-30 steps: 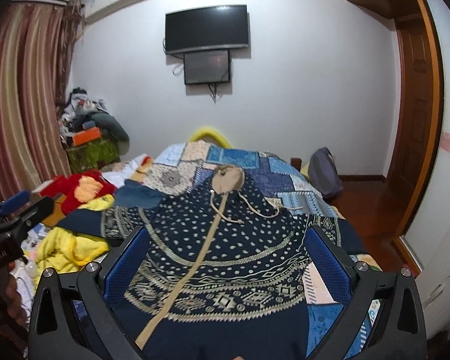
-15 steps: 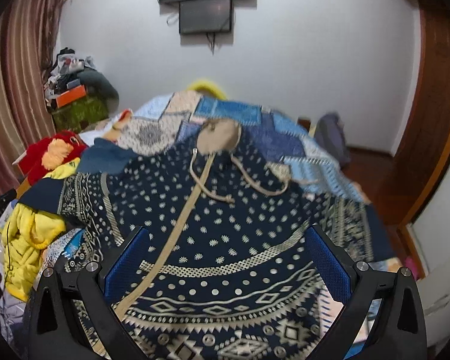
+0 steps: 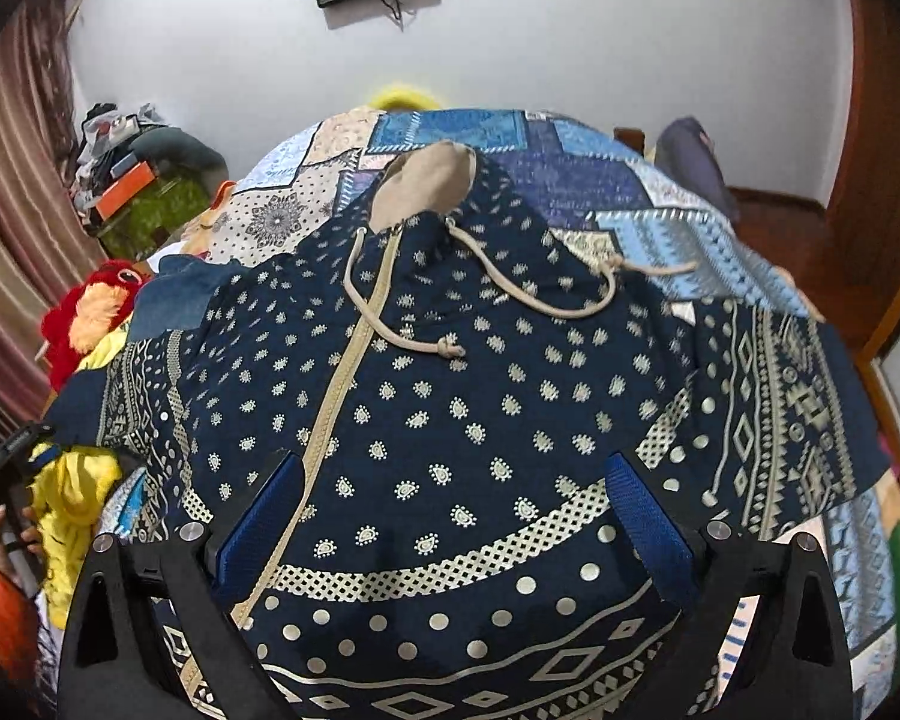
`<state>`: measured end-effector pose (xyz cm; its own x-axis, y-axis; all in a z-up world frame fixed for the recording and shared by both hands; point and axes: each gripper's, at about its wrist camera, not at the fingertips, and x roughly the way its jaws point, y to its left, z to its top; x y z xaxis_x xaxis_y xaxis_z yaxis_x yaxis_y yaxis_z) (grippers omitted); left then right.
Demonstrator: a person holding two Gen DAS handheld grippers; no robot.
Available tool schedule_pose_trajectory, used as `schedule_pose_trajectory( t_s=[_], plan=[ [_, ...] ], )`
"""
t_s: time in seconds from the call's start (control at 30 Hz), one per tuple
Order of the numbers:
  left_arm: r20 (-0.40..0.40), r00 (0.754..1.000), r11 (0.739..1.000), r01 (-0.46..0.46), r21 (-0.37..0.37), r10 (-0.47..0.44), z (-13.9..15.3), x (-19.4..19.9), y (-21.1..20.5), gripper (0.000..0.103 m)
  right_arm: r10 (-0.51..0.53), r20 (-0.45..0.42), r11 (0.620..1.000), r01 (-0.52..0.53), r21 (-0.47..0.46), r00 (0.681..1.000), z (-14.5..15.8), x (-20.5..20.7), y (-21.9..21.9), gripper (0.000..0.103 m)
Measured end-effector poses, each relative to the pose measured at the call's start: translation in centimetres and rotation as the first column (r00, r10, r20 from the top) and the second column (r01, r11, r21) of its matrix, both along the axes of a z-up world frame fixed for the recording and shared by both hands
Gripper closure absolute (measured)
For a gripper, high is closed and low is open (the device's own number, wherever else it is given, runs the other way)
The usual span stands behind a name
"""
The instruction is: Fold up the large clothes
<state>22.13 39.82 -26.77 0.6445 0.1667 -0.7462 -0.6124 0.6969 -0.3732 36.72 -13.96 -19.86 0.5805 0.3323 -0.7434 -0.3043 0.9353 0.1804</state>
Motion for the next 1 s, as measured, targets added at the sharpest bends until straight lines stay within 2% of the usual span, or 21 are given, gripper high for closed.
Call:
schedule_pose_trajectory(
  t_s=[0.1, 0.17, 0.2, 0.33, 0.5, 0.63, 0.8, 0.9, 0.93, 1.0],
  plan=[
    [-0.047, 0.997, 0.997, -0.066, 0.034, 0.068, -0.4, 1.3, 1.4, 0.041, -0.003, -0.012, 1.0, 0.004, 0.018, 1.0, -0.1, 0.1, -0.2, 0.003],
    [-0.067, 0.992, 0.993, -0.102, 0.062, 0.106, -0.1, 2.0, 2.0, 0.061, -0.008, -0.013, 1.0, 0.008, 0.015, 1.0, 0.0, 0.0, -0.2, 0.003],
    [-0.067, 0.991, 0.991, -0.111, 0.068, 0.116, 0.1, 2.5, 2.8, 0.065, -0.015, -0.013, 1.0, 0.015, 0.007, 1.0, 0.0, 0.0, -0.2, 0.003],
    [-0.088, 0.988, 0.973, -0.109, 0.203, 0.129, 2.9, 4.2, 1.9, 0.093, -0.031, -0.021, 0.999, 0.03, -0.035, 0.999, 0.4, 0.0, -0.3, 0.003],
    [-0.011, 0.999, 0.942, -0.03, 0.334, 0.036, 8.9, 6.5, -1.5, 0.099, -0.023, -0.04, 0.999, 0.021, -0.04, 0.999, 0.8, 0.2, -0.7, 0.003],
    [0.061, 0.993, 0.912, 0.066, 0.406, -0.099, 14.4, 9.3, -6.3, 0.1, -0.023, -0.062, 0.999, 0.021, -0.034, 0.998, 1.1, 0.3, -1.4, 0.003],
    [0.103, 0.949, 0.862, 0.221, 0.456, -0.298, 18.7, 13.5, -14.4, 0.101, -0.027, -0.049, 0.999, 0.025, -0.041, 0.998, 1.9, -0.3, -2.7, 0.003],
    [0.087, 0.894, 0.808, 0.352, 0.472, -0.441, 19.1, 16.1, -21.3, 0.101, -0.038, -0.036, 0.998, 0.036, -0.042, 0.999, 2.5, -0.6, -3.8, 0.003],
    [0.08, 0.879, 0.794, 0.381, 0.474, -0.47, 18.8, 16.6, -22.8, 0.101, -0.041, -0.034, 0.998, 0.039, -0.043, 0.999, 2.6, -0.7, -4.1, 0.003],
    [0.05, 0.835, 0.751, 0.465, 0.469, -0.548, 17.6, 17.7, -27.0, 0.101, -0.048, -0.028, 0.998, 0.047, -0.048, 0.998, 2.9, -0.8, -5.0, 0.003]
  ],
)
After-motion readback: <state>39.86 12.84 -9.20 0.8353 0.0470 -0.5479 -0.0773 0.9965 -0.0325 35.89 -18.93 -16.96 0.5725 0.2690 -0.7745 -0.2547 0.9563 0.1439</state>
